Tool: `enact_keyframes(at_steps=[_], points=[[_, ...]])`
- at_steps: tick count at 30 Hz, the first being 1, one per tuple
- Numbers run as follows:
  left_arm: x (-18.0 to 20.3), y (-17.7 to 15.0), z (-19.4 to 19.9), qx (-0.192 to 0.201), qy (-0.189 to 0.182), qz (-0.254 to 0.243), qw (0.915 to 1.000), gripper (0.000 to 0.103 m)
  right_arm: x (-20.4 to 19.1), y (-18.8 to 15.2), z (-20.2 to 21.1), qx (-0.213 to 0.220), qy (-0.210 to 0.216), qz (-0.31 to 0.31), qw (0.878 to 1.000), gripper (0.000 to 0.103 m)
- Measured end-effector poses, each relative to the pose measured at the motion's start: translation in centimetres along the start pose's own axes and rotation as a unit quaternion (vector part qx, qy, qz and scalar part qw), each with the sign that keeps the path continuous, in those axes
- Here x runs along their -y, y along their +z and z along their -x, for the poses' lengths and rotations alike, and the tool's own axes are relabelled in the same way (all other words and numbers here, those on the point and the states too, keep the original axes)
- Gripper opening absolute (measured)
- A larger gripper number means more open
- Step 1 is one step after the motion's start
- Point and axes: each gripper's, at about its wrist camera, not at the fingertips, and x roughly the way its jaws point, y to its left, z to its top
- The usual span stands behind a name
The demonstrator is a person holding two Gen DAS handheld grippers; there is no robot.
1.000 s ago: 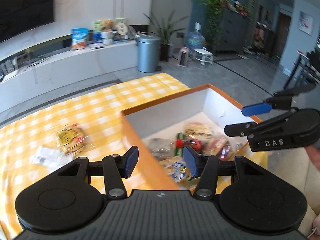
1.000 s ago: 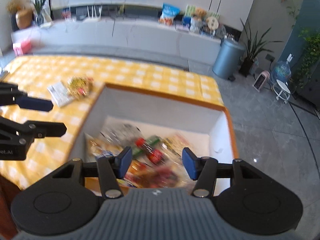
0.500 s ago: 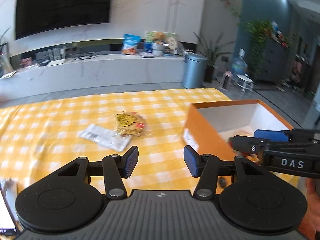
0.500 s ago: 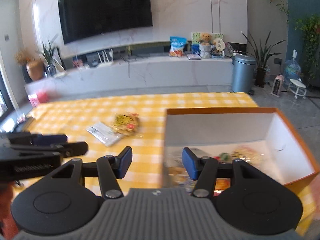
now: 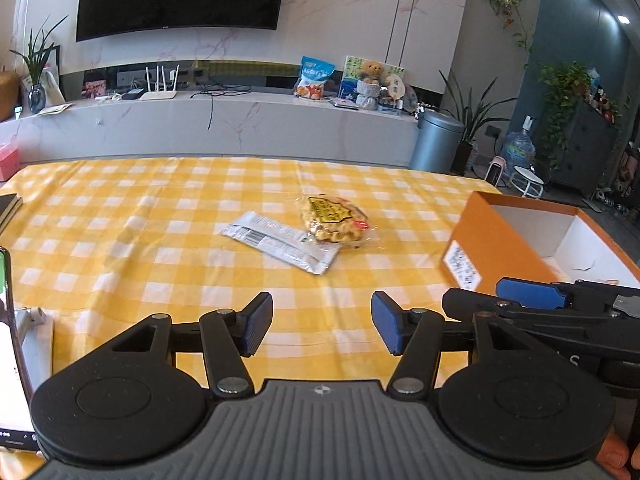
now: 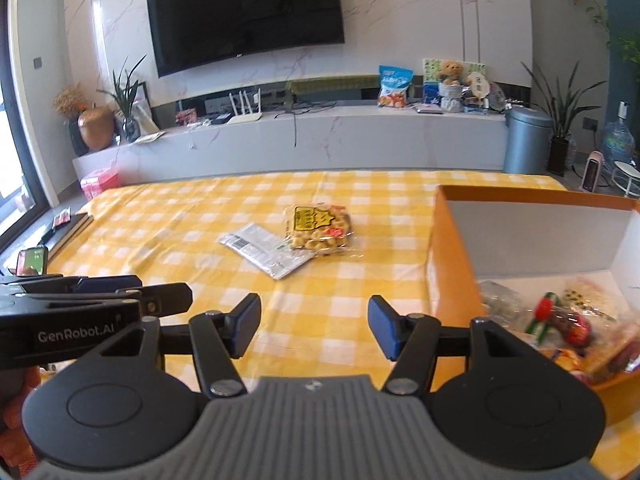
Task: Organize snacks
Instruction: 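Withdraw both tools from the box back toward the remaining snacks, then grasp the yellow waffle-cake pack with the right gripper while the left gripper approaches the white bar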
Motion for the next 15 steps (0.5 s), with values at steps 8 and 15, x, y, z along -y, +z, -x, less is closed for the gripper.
enact_keyframes(at_steps=[8,15], points=[[-1.6,0.8,-3.4,0.000,0.007,-0.015,0.9999,0.068,-0.4,0.9,-4.5,-0.023,-0.005,0.003,1.000,0.058],[-3.0,2.4,-6.2,-0.006,0.005,-0.007,0.9999,0.075,0.2,2.9,-7.7,-0.034,-0.025,-0.010,0.999,0.059]])
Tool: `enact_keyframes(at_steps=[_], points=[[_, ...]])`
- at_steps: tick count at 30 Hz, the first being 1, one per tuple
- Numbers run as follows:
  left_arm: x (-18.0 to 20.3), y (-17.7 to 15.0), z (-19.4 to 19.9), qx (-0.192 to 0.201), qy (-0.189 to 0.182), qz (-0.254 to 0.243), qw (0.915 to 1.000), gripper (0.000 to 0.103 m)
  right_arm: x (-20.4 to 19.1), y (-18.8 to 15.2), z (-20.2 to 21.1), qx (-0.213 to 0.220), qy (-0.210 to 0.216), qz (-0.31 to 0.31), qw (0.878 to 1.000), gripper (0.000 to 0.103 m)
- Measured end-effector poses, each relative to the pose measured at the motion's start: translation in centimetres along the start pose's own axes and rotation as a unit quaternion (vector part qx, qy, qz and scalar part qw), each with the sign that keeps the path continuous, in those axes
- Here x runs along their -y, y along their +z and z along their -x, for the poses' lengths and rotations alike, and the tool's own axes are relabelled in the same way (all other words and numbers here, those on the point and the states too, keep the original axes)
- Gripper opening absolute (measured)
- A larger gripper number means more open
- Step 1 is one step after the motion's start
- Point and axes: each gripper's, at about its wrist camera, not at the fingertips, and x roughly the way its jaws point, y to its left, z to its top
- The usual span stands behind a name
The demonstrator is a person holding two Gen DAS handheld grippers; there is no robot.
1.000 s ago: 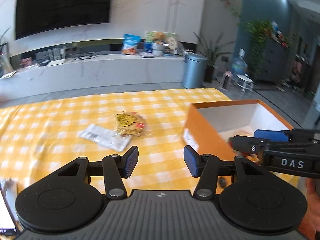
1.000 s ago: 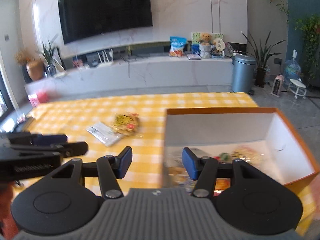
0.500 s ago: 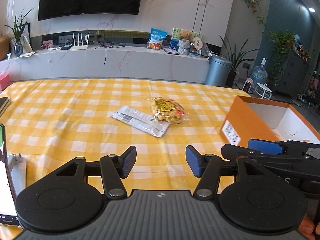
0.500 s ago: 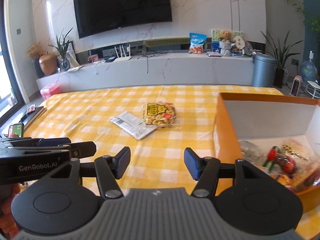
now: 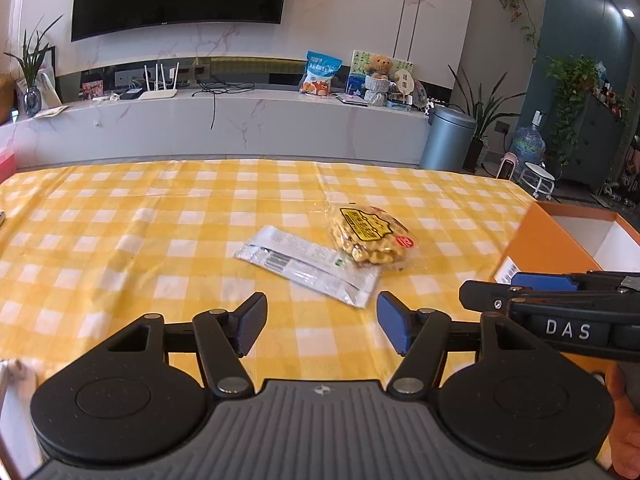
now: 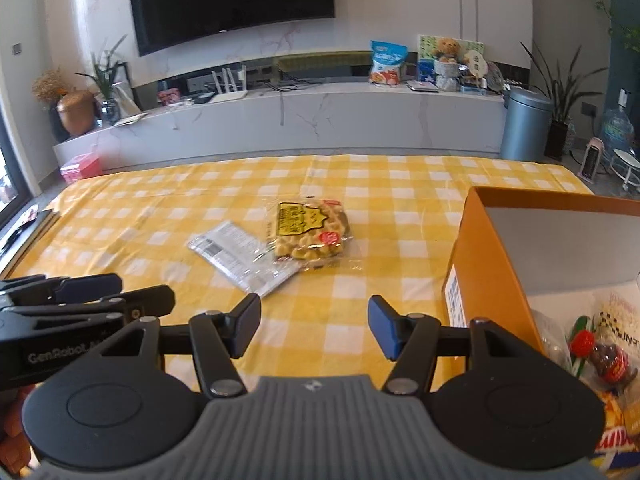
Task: Organize snacks
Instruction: 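Grasp the yellow waffle-cake pack with the right gripper while the left gripper approaches the white bar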
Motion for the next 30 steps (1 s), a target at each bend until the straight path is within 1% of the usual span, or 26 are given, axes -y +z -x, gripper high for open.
enact_keyframes(at_steps=[4,8,10,15,17,19,20,22,24,26,29,30], points=[[-0.6,0.8,-1.7,-0.006,-0.002,0.020,0.9998,0.078,0.3,0.9,-1.8,-0.001,-0.008,-0.023,1.000,0.058],[-1.0,1.5,-3.0,-0.009,-0.007,0.036,0.9993,0.080,0.5,1.4,-3.7,-0.004,-0.016,-0.034,0.999,0.058],[-1.2,1.9,-4.0,-0.017,-0.008,0.041,0.9990,0.081,0.6,1.6,-4.5,-0.006,-0.020,-0.038,0.999,0.058],[-2.0,2.4,-6.5,-0.047,0.004,0.073,0.9963,0.081,0.8,2.2,-6.4,-0.012,-0.022,-0.056,0.998,0.058],[-2.6,2.6,-7.2,-0.052,0.005,0.082,0.9953,0.081,0.7,2.5,-7.2,-0.014,-0.019,-0.058,0.998,0.058],[-3.0,2.9,-7.6,-0.054,0.011,0.081,0.9952,0.081,0.4,2.8,-8.0,-0.018,-0.019,-0.058,0.998,0.059],[-3.3,3.0,-7.7,-0.055,0.016,0.079,0.9952,0.081,0.3,3.0,-8.5,-0.020,-0.019,-0.057,0.998,0.060],[-3.9,3.2,-7.8,-0.060,0.030,0.078,0.9947,0.081,0.0,3.5,-9.1,-0.020,-0.017,-0.054,0.998,0.070],[-4.6,3.4,-8.0,-0.067,0.042,0.079,0.9938,0.080,-0.4,3.9,-9.7,-0.016,-0.014,-0.052,0.998,0.073],[-5.0,3.5,-8.2,-0.072,0.045,0.078,0.9933,0.079,-0.9,4.4,-10.5,-0.014,-0.014,-0.050,0.999,0.074],[-5.3,3.5,-8.6,-0.075,0.048,0.078,0.9930,0.079,-1.4,4.9,-11.8,-0.018,-0.017,-0.044,0.999,0.080],[-5.4,3.5,-8.8,-0.077,0.048,0.081,0.9926,0.079,-1.5,5.0,-12.4,-0.022,-0.022,-0.043,0.999,0.086]])
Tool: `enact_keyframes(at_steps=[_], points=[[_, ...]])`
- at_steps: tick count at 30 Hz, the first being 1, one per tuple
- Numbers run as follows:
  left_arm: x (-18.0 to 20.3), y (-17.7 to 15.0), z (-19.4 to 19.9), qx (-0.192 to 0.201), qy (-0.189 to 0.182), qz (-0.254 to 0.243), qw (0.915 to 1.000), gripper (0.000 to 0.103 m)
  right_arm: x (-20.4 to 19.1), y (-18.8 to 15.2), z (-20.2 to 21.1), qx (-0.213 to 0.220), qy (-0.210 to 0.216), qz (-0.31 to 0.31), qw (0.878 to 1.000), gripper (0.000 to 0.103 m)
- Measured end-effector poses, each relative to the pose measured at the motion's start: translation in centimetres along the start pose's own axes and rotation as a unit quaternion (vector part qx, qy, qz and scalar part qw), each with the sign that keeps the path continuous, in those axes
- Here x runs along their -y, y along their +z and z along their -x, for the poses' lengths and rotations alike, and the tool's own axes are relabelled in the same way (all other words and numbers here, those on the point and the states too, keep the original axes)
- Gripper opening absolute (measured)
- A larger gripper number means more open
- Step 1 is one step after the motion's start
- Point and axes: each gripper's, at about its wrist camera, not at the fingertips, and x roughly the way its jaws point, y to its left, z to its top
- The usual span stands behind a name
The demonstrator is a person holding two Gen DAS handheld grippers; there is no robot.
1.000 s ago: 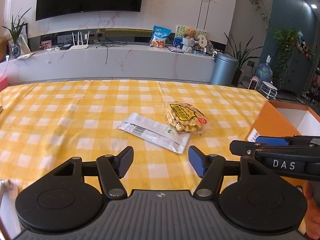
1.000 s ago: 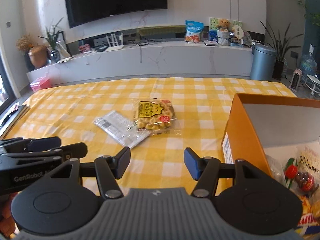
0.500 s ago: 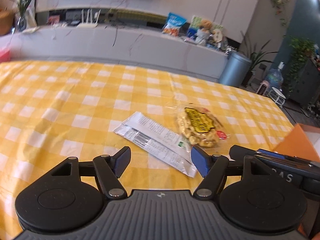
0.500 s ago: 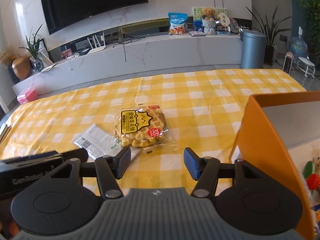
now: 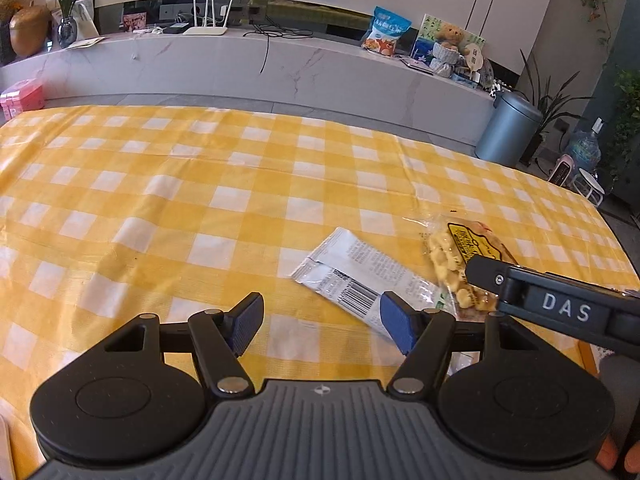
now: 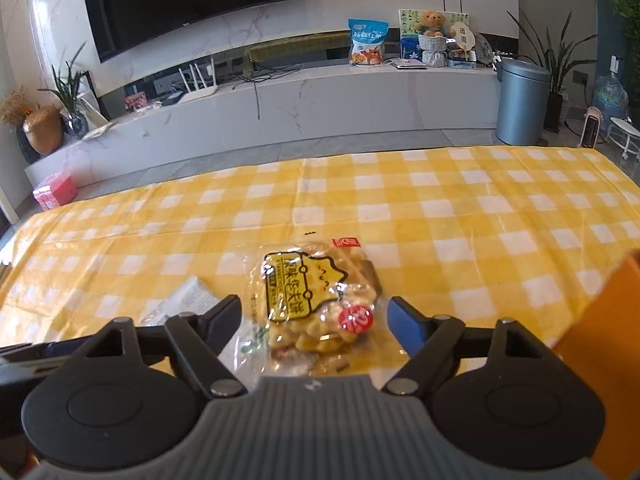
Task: Organize snacks
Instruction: 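Grasp the yellow waffle-cake pack with the right gripper while the left gripper approaches the white bar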
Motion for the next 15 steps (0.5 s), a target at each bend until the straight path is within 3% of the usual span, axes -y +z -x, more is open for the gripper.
enact_keyframes(at_steps=[11,15], points=[[0.5,-0.2,-0.6,-0.010,-0.023,-0.001,0.9997,0.078,-0.1,0.6,-3.2,-0.016,-0.015,0.017,1.000,0.090],[1.1,-0.4,-0.8,-0.019,-0.039,-0.003,0.9990,0.069,0.9,0.5,-3.5,-0.028,-0.005,-0.014,0.999,0.082]])
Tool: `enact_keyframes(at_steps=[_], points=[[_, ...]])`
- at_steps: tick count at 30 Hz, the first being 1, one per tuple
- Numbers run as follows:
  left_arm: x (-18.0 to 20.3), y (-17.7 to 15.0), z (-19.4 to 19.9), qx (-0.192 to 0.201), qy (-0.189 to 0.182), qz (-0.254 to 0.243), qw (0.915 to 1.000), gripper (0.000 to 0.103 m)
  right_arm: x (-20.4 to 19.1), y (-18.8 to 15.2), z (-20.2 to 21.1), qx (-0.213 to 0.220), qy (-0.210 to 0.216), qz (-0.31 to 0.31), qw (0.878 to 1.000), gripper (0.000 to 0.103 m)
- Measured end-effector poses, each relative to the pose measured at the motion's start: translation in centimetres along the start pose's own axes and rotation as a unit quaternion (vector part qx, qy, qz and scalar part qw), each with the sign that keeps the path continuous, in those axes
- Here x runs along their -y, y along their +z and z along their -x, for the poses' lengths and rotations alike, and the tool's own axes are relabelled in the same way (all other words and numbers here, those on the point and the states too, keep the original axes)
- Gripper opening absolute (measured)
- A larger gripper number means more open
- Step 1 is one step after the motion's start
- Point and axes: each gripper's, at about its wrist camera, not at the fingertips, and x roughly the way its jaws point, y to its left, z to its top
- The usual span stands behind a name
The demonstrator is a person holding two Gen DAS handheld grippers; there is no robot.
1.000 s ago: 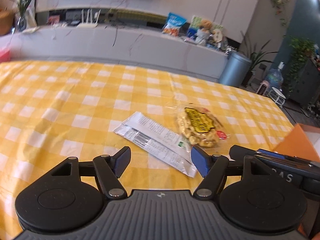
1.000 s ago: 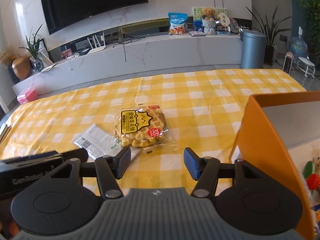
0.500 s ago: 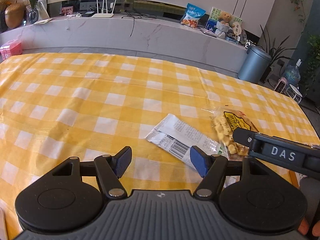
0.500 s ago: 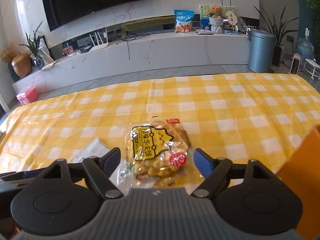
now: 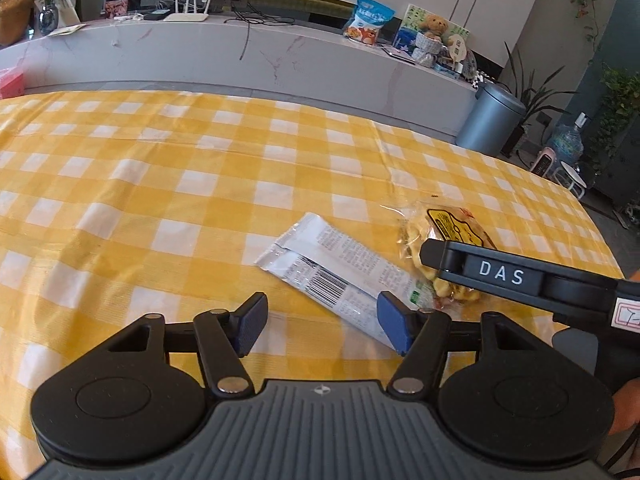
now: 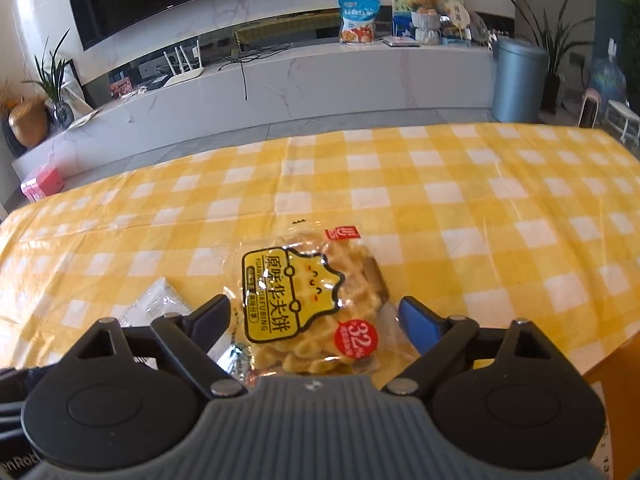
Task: Organize snacks
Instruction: 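Grasp the yellow waffle-cake pack with the right gripper while the left gripper approaches the white bar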
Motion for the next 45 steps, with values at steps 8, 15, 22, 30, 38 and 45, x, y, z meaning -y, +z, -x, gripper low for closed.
enact_keyframes(at_steps=[8,15,22,30,38,45], points=[[-0.7,-0.6,0.4,-0.013,-0.025,0.029,0.9992,0.060,-0.5,-1.6,1.2,-0.009,0.023,0.044,0.999,0.067],[-1.1,-1.2,1.3,-0.029,-0.028,0.053,0.9978,0.045,-1.0,-3.5,3.3,-0.024,0.046,0.077,0.996,0.065],[-0.4,-1.4,1.9,-0.017,-0.014,0.078,0.9967,0.075,0.2,-4.1,5.1,-0.003,-0.010,0.075,0.997,0.062],[2.3,-0.9,0.2,-0.021,0.044,0.105,0.9933,0.090,2.5,-3.7,5.1,-0.004,-0.032,0.058,0.998,0.062],[5.8,-1.0,-1.7,-0.018,0.134,0.046,0.9898,0.096,3.0,-3.8,4.7,-0.003,-0.018,0.045,0.999,0.063],[6.5,-1.4,-1.7,-0.015,0.144,-0.013,0.9894,0.083,2.8,-4.5,5.0,0.004,-0.022,0.075,0.997,0.064]])
